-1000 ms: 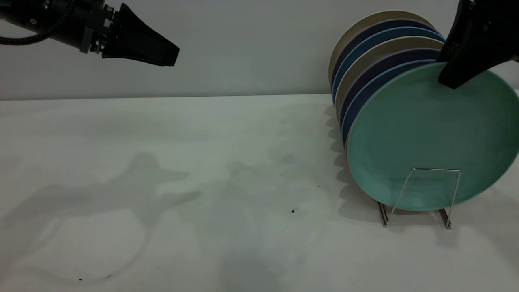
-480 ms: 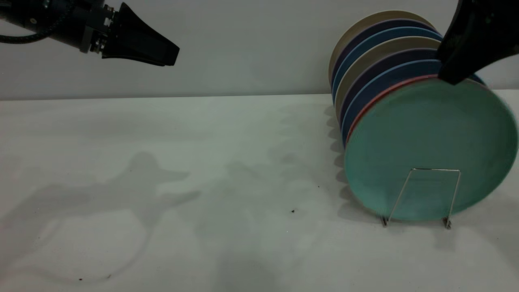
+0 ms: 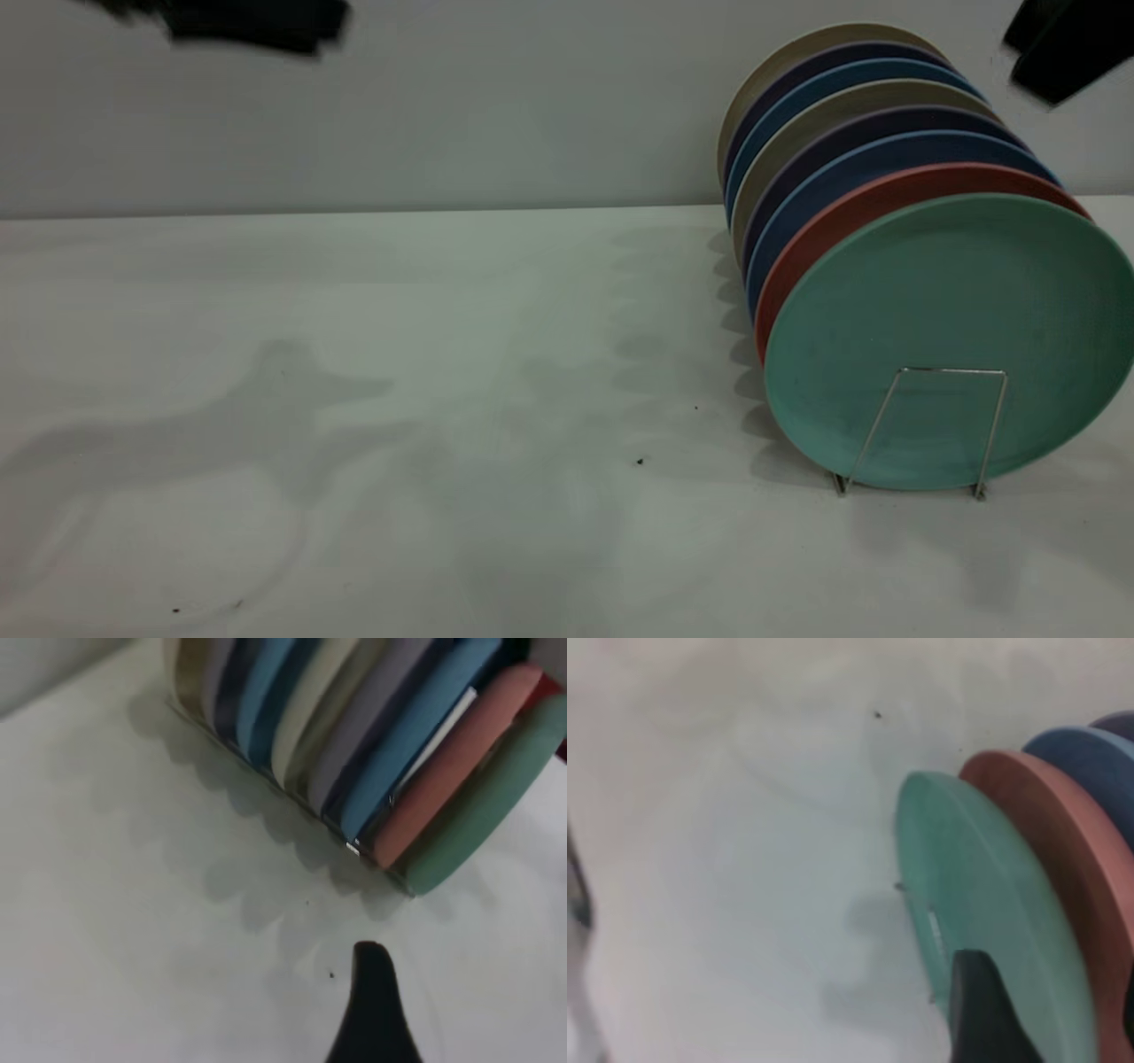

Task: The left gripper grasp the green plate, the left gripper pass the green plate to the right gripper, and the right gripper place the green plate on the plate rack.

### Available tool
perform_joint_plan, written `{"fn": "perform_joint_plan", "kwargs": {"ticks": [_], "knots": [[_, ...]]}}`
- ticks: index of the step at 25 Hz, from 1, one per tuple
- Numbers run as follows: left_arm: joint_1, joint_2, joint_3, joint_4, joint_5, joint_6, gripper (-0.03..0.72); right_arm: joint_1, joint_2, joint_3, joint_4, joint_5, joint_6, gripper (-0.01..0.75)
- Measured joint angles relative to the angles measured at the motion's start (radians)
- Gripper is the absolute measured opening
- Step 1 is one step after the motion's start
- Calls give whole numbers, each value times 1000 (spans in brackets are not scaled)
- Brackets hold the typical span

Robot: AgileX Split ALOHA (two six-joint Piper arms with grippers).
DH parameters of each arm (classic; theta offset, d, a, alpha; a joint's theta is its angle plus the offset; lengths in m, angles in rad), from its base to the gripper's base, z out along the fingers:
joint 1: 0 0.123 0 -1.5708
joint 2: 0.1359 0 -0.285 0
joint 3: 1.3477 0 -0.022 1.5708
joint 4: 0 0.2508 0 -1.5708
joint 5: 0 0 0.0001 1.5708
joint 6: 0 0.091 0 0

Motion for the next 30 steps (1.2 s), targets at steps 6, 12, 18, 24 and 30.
{"fn": "perform_joint_plan", "kwargs": {"ticks": [6, 12, 18, 24, 30], "knots": [[2, -275, 0, 272, 39, -345, 582, 0, -217, 0, -12, 137, 367, 400], [2, -513, 2, 594, 127, -724, 581, 0, -392, 0, -77, 160, 810, 400], [2, -671, 5, 853, 204, -975, 581, 0, -570, 118, -308, 161, 1042, 400], [2, -784, 72, 993, 204, -1122, 581, 0, -731, 417, -461, 161, 1183, 400], [2, -854, 308, 1008, 204, -1137, 581, 0, -898, 694, -462, 146, 1213, 400]]}}
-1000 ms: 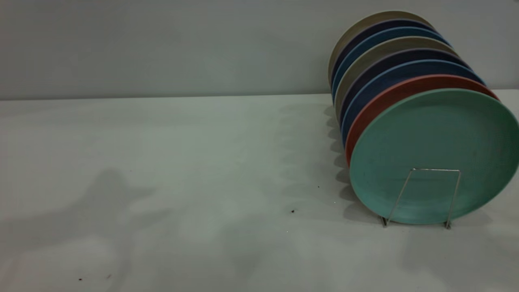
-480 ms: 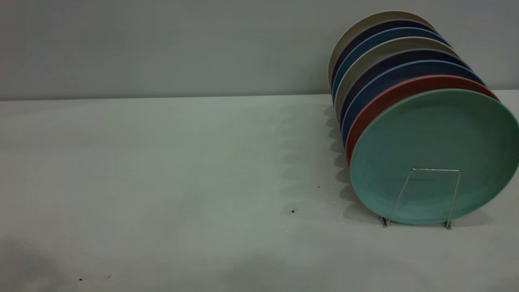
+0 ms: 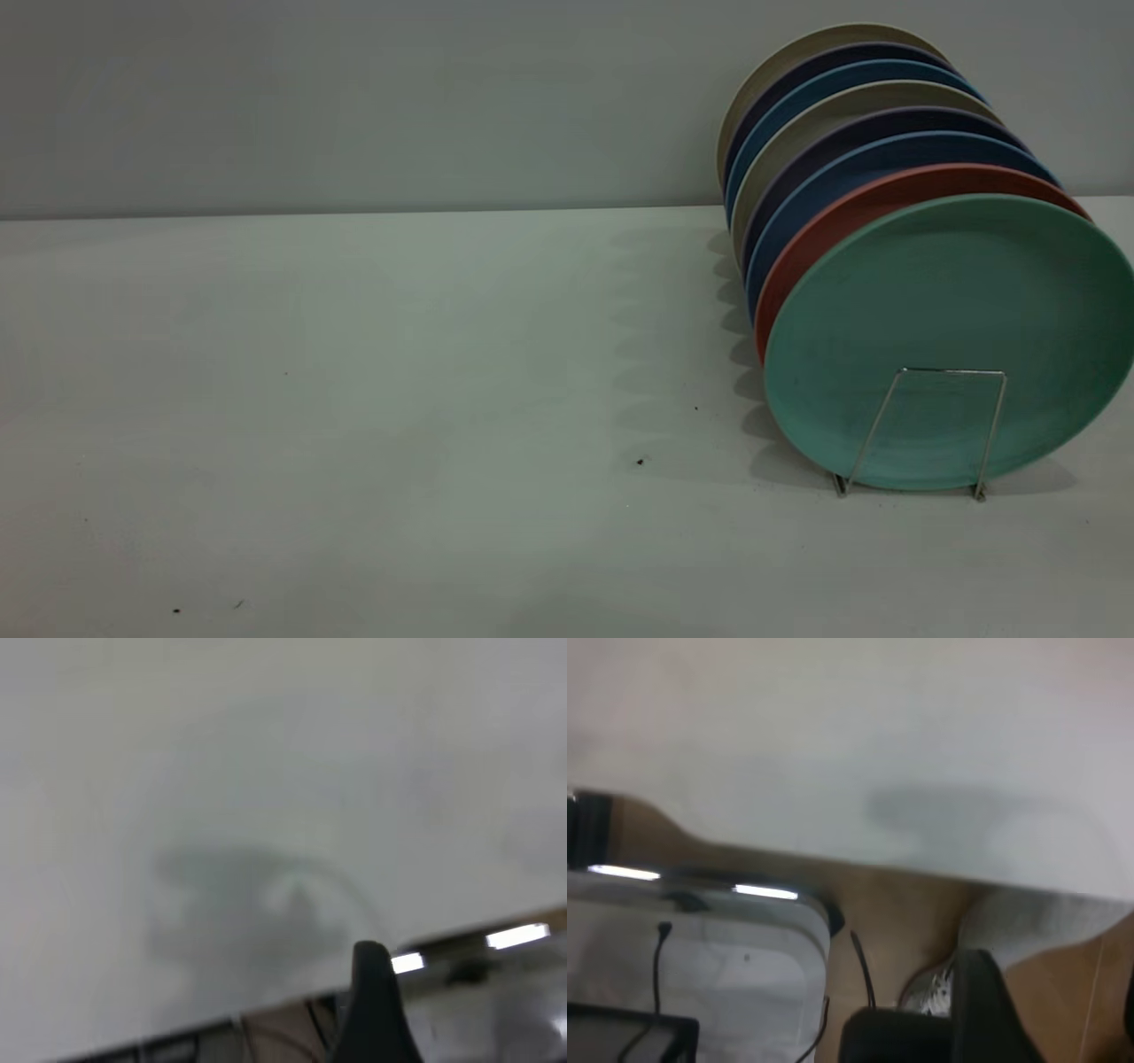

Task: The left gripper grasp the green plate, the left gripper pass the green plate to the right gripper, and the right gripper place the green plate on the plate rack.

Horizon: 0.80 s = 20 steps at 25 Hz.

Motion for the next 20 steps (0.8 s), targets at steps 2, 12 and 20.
{"fn": "perform_joint_plan", "kwargs": {"ticks": [2, 12, 20], "knots": [[0, -17, 77, 1, 0, -1, 581, 0, -55, 56, 0, -9, 13, 400], [0, -178, 358, 2, -9, -1, 581, 0, -288, 123, -15, -102, 31, 400], [0, -367, 473, 2, -46, -1, 581, 0, -355, 125, -9, -103, 31, 400]]}}
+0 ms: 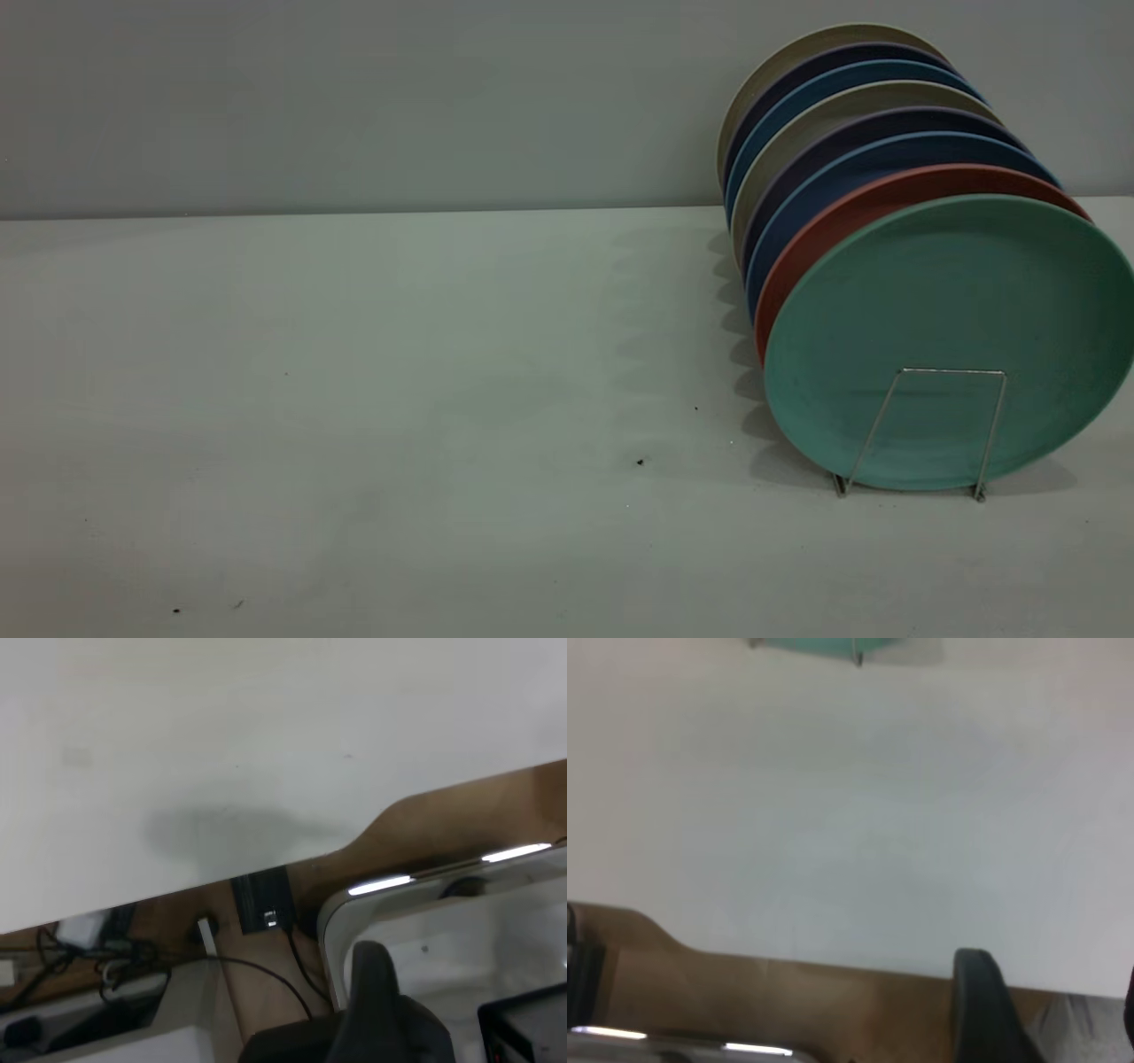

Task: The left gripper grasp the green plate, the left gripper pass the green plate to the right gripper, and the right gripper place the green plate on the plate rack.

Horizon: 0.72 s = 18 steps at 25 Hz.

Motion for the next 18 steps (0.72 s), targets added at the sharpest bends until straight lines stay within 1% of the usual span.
{"fn": "perform_joint_plan", "kwargs": {"ticks": [15, 18], "knots": [[-1, -409, 8, 19, 6, 0, 581, -1, -45, 0, 4, 1, 0, 400], [-1, -475, 8, 19, 10, 0, 581, -28, -125, 0, 6, 2, 0, 400]]}}
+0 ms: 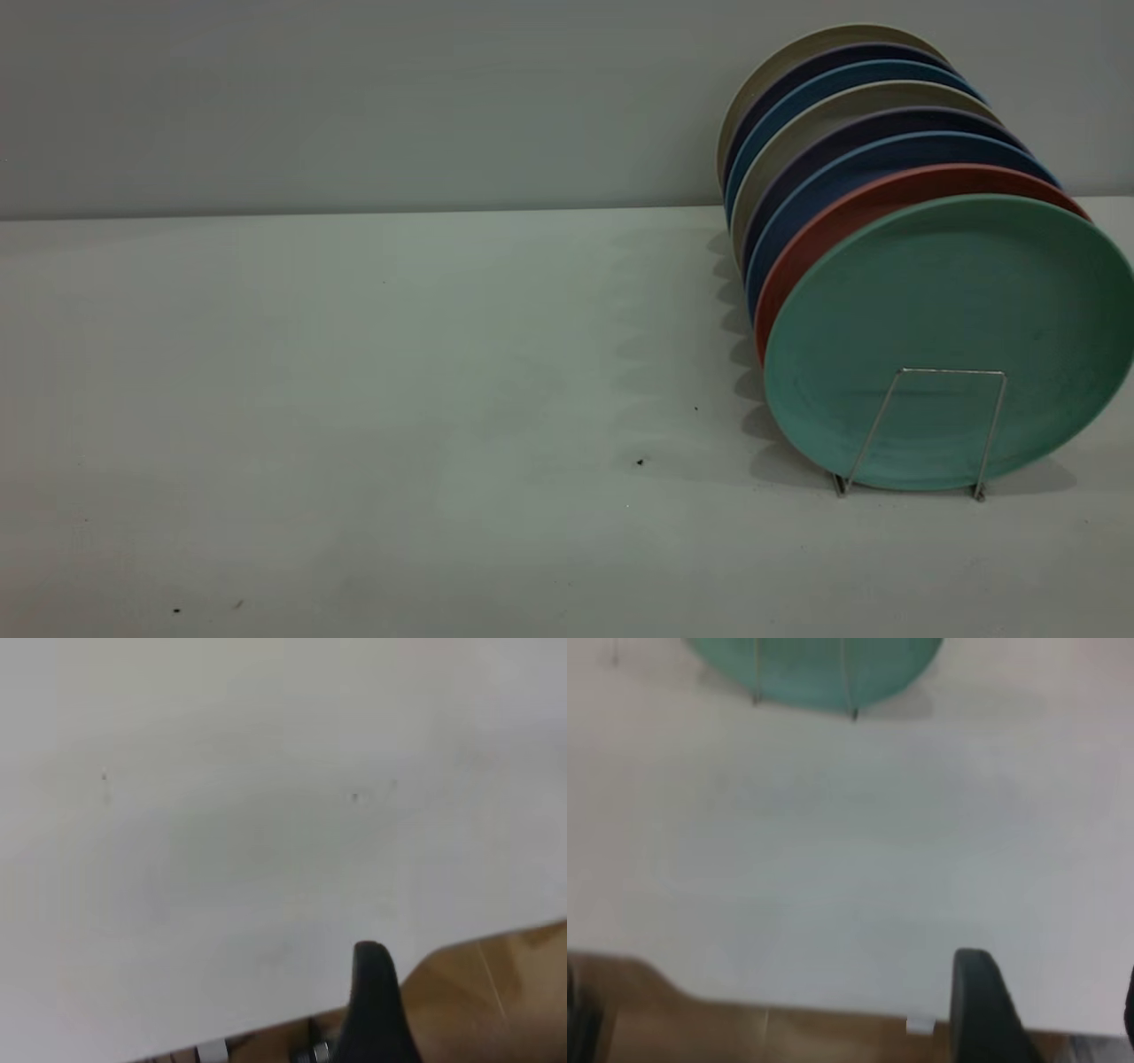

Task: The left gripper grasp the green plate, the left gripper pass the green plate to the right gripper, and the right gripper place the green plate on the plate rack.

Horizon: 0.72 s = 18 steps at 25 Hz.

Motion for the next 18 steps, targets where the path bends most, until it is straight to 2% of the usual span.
{"fn": "perform_joint_plan", "kwargs": {"ticks": [7, 18], "knots": [[0, -109, 0, 0, 8, 0, 581, -7, -200, 0, 0, 7, 0, 400], [-43, -145, 0, 0, 9, -2, 581, -7, -212, 0, 0, 10, 0, 400]]}}
